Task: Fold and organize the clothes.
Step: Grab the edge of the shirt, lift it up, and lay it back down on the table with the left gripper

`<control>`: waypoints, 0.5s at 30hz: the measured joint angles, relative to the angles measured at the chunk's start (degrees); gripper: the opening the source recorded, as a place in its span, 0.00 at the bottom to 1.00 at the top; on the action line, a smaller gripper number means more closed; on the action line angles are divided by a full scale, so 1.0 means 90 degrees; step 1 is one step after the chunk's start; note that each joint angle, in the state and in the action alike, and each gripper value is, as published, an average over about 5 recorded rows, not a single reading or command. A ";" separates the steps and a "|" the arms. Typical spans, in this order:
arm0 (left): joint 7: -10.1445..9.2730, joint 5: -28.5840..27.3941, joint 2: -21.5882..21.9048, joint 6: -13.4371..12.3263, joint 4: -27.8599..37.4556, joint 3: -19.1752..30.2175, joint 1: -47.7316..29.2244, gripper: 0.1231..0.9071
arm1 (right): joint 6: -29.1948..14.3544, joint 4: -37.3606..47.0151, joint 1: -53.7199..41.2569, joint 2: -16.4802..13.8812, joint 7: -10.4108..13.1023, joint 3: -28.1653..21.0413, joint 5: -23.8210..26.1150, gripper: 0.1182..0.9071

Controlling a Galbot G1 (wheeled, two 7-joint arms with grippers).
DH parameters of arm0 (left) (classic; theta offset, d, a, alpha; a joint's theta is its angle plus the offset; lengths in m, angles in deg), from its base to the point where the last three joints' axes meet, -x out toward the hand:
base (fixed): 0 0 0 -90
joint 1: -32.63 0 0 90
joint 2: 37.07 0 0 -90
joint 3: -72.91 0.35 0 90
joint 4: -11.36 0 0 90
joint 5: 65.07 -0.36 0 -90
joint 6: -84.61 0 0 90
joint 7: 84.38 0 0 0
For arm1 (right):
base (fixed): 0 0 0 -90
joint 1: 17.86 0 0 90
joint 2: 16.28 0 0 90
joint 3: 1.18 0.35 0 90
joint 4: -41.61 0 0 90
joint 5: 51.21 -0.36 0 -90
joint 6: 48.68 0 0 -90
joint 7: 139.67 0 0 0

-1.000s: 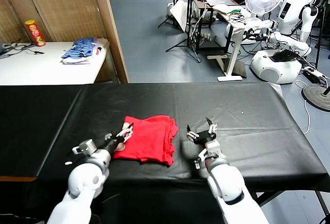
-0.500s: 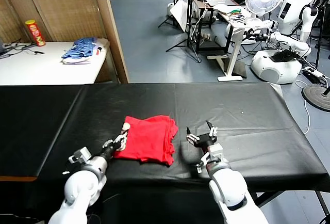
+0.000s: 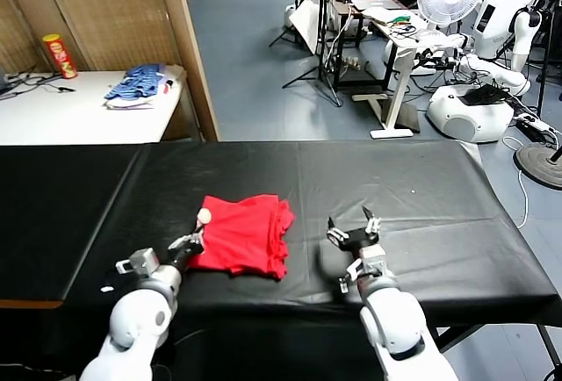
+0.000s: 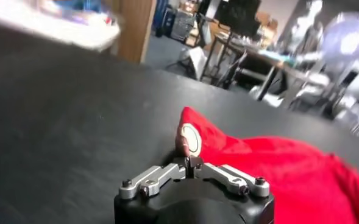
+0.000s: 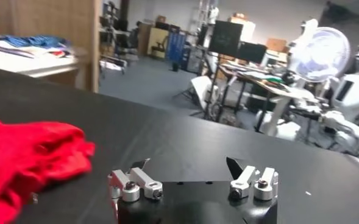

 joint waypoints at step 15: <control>-0.0003 -0.3884 0.1667 -0.0293 -0.0181 -0.0341 -0.0105 0.03 | 0.0035 -0.0228 0.0255 0.0095 0.0008 0.0314 0.0019 0.86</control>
